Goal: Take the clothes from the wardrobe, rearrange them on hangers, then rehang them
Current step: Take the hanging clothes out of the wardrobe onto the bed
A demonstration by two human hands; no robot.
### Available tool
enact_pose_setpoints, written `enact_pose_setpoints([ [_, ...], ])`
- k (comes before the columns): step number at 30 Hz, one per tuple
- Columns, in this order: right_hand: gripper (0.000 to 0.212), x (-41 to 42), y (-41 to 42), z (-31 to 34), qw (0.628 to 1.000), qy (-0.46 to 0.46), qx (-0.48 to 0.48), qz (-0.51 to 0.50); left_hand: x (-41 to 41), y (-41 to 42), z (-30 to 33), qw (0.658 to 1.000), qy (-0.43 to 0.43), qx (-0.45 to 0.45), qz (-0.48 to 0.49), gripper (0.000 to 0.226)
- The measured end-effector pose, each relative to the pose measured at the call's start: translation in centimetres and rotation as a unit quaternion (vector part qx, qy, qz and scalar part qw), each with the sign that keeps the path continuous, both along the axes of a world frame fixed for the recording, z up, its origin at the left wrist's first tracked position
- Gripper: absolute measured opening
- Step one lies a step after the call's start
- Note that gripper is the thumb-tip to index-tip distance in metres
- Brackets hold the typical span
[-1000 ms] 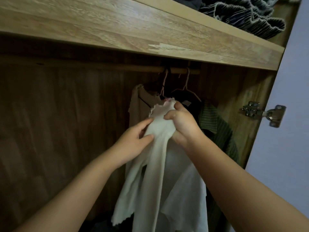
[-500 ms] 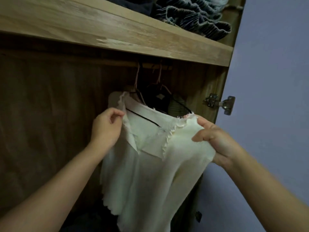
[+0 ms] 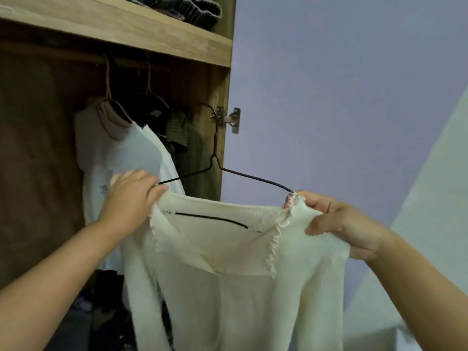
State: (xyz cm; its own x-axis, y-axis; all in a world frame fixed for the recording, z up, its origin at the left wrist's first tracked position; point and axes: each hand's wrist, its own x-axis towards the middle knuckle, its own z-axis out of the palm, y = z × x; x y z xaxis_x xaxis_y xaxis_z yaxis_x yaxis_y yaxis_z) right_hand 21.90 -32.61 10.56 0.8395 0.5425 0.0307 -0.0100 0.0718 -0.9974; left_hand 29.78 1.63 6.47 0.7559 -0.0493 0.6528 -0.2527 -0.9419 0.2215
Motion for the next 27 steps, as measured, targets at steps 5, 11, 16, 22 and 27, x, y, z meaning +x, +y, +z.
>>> enact_pose_setpoints([
  [5, 0.057, -3.9, -4.3, -0.4, 0.983, -0.047, -0.139, -0.112, -1.3, -4.2, -1.4, 0.996, 0.003, 0.017, -0.087, 0.033],
  [11, 0.016, -10.5, -7.9, -1.2, 0.903, -0.093, -0.292, -0.299, -1.8, -10.3, -1.9, 0.969, -0.042, 0.002, -0.244, 0.04],
  [16, 0.033, -16.1, -8.4, -3.4, 0.837, -0.045, -0.294, -0.46, -2.5, -15.0, -2.6, 0.93, -0.073, 0.006, -0.36, 0.067],
  [22, 0.033, -24.3, -8.8, -6.2, 0.727, -0.008, -0.334, -0.6, -5.6, -21.6, -3.9, 0.893, -0.051, 0.025, -0.447, 0.047],
  [27, 0.033, -32.3, -9.6, -6.4, 0.634, -0.006, -0.346, -0.692, -9.9, -28.5, -4.5, 0.85, -0.023, 0.008, -0.527, 0.048],
])
